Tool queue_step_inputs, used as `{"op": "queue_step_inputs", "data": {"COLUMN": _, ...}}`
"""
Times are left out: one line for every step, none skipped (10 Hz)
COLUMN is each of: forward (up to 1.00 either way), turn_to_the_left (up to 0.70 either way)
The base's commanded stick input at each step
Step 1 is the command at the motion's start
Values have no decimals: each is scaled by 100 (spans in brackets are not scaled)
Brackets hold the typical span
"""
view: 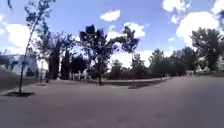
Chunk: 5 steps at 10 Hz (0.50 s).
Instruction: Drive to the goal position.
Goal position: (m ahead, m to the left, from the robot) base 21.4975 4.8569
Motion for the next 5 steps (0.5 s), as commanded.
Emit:
{"op": "queue_step_inputs", "data": {"forward": 85, "turn_to_the_left": 0}}
{"op": "queue_step_inputs", "data": {"forward": 85, "turn_to_the_left": 5}}
{"op": "queue_step_inputs", "data": {"forward": 85, "turn_to_the_left": 34}}
{"op": "queue_step_inputs", "data": {"forward": 85, "turn_to_the_left": 34}}
{"op": "queue_step_inputs", "data": {"forward": 85, "turn_to_the_left": 34}}
